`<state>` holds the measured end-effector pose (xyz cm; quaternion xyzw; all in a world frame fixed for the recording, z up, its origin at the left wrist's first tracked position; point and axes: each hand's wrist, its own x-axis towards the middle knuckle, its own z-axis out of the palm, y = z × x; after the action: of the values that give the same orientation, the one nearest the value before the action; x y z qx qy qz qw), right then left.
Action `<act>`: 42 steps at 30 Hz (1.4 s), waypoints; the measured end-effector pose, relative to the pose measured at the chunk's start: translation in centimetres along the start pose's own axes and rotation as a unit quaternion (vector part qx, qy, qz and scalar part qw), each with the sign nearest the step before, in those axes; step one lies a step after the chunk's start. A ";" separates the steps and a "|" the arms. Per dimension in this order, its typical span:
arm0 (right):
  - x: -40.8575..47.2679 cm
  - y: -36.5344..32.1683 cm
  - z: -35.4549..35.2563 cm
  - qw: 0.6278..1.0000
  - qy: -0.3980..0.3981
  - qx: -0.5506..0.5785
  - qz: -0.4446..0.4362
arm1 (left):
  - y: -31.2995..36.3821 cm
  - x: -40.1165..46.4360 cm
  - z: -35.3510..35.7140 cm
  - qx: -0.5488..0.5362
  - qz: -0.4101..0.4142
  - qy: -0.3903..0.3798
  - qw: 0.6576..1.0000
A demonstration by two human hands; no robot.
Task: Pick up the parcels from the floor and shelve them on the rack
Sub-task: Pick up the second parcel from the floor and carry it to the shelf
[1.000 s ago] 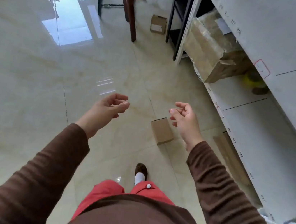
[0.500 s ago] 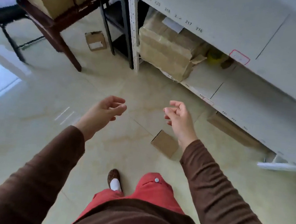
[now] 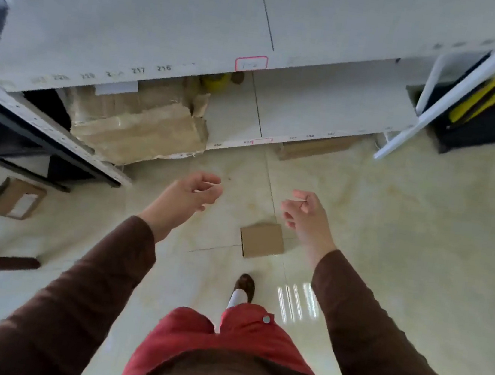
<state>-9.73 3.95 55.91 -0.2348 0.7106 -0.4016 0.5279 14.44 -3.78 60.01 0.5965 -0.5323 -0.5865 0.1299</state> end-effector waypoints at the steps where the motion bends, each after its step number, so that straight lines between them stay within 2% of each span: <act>1: 0.0 0.2 0.2 1.000 0.013 0.018 0.008 | 0.2 0.9 -0.2 0.014 0.004 -0.019 1.000; 5: -0.4 1.2 0.8 0.993 0.068 0.091 0.034 | 0.6 4.5 -0.1 0.056 0.007 -0.091 0.994; 8: -0.7 2.2 0.7 0.980 0.139 0.134 0.046 | 1.3 7.4 0.4 0.099 0.019 -0.154 0.983; 15: -1.0 5.4 3.8 0.923 0.293 0.229 0.097 | 3.0 13.4 2.2 0.165 0.042 -0.315 0.934; 18: -0.1 7.6 6.7 0.898 0.335 0.261 0.115 | 2.1 16.0 2.5 0.198 0.043 -0.362 0.910; 26: 4.4 17.0 12.9 0.838 0.393 0.336 0.175 | -7.0 24.3 4.4 0.215 0.026 -0.361 0.907; 30: 8.2 24.0 14.6 0.827 0.387 0.350 0.208 | -14.2 29.2 6.9 0.233 0.010 -0.345 0.909; 42: 23.2 44.2 16.6 0.827 0.352 0.357 0.256 | -34.5 42.7 17.2 0.326 0.005 -0.351 0.878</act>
<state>2.17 6.06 4.70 0.3175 0.6899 -0.5333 0.3727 5.83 -15.58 4.37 0.3576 -0.7068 -0.5502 -0.2641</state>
